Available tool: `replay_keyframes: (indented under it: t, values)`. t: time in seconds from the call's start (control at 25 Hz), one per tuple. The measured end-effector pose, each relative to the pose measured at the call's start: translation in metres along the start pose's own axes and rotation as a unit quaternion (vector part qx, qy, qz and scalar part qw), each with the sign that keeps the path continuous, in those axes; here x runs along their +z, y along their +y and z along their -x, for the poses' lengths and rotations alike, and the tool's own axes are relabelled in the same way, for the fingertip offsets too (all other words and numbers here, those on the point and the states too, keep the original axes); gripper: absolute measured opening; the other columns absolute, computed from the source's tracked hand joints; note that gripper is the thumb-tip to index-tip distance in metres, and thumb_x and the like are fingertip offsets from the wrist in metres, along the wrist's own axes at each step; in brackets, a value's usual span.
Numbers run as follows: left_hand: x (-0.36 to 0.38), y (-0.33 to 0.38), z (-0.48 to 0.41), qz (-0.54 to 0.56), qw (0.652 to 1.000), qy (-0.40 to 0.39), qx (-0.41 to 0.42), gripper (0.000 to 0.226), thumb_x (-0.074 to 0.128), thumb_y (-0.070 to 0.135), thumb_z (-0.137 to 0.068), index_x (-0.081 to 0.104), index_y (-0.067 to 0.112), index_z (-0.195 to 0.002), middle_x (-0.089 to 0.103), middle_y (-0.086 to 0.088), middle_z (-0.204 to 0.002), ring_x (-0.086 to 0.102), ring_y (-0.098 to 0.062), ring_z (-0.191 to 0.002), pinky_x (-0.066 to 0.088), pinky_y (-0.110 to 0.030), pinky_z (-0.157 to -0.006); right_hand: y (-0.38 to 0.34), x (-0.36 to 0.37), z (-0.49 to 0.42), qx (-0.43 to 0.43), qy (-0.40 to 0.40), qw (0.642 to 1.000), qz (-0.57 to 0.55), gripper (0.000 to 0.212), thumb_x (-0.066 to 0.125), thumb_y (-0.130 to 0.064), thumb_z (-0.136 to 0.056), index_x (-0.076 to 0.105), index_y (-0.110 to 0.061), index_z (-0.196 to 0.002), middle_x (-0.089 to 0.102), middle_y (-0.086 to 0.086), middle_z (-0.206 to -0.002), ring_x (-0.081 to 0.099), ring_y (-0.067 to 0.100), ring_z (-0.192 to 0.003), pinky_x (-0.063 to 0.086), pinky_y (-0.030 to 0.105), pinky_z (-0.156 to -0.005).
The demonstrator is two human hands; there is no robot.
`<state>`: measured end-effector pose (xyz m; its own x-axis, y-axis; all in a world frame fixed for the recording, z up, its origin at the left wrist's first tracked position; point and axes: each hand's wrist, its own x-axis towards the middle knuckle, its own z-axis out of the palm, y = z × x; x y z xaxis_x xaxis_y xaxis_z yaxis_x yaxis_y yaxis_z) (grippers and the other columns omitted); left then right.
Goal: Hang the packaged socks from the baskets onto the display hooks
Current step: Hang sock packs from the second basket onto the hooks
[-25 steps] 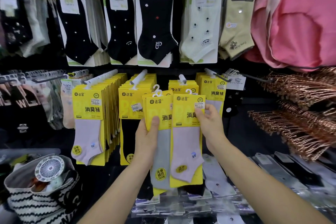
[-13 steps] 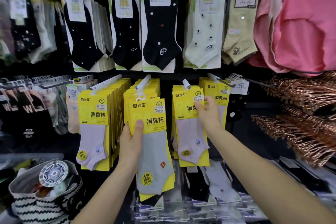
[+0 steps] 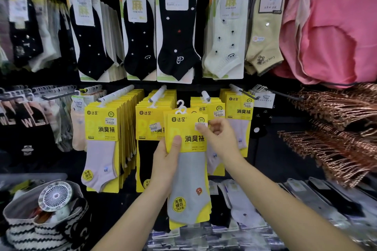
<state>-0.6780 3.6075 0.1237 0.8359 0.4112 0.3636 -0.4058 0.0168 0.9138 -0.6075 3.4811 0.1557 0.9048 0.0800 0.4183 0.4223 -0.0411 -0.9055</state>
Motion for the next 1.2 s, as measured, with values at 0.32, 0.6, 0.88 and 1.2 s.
replay_keyframes:
  t: [0.32, 0.6, 0.88, 1.2]
  values:
    - [0.013, -0.005, 0.005, 0.0, 1.0, -0.01, -0.026, 0.029, 0.063, 0.039, -0.082, 0.057, 0.028, -0.108, 0.07, 0.008, -0.102, 0.068, -0.004, -0.088, 0.052, -0.02, -0.069, -0.006, -0.017, 0.007, 0.007, 0.01, 0.998, -0.057, 0.018, 0.071, -0.022, -0.081, 0.055, -0.022, -0.087, 0.071, -0.004, -0.086, 0.067, -0.001, -0.071, 0.052, 0.016, -0.058]
    - [0.0, -0.013, 0.0, -0.083, 0.996, -0.034, -0.008, 0.02, 0.065, 0.027, -0.085, 0.053, 0.038, -0.097, 0.064, 0.015, -0.1, 0.063, 0.002, -0.09, 0.049, -0.013, -0.066, -0.036, -0.033, -0.012, -0.059, -0.107, 0.989, 0.081, 0.007, 0.062, -0.014, -0.088, 0.064, -0.018, -0.083, 0.06, -0.009, -0.077, 0.053, 0.001, -0.071, 0.043, 0.004, -0.059]
    - [-0.001, -0.017, -0.003, -0.106, 0.993, -0.053, -0.016, 0.02, 0.064, 0.025, -0.086, 0.053, 0.037, -0.098, 0.064, 0.015, -0.098, 0.063, 0.007, -0.082, 0.048, -0.008, -0.06, -0.049, -0.043, -0.021, -0.047, -0.191, 0.963, 0.184, 0.014, 0.061, -0.016, -0.089, 0.063, -0.018, -0.076, 0.059, -0.008, -0.075, 0.052, 0.005, -0.071, 0.044, 0.016, -0.067]
    - [-0.011, -0.017, 0.0, -0.082, 0.996, -0.014, -0.023, 0.018, 0.051, 0.031, -0.094, 0.058, 0.03, -0.11, 0.067, 0.005, -0.111, 0.063, -0.012, -0.104, 0.051, -0.038, -0.09, -0.047, -0.049, -0.056, -0.034, -0.013, 0.981, 0.19, 0.01, 0.057, -0.018, -0.092, 0.064, -0.013, -0.086, 0.056, 0.001, -0.072, 0.05, 0.01, -0.063, 0.042, 0.022, -0.056]
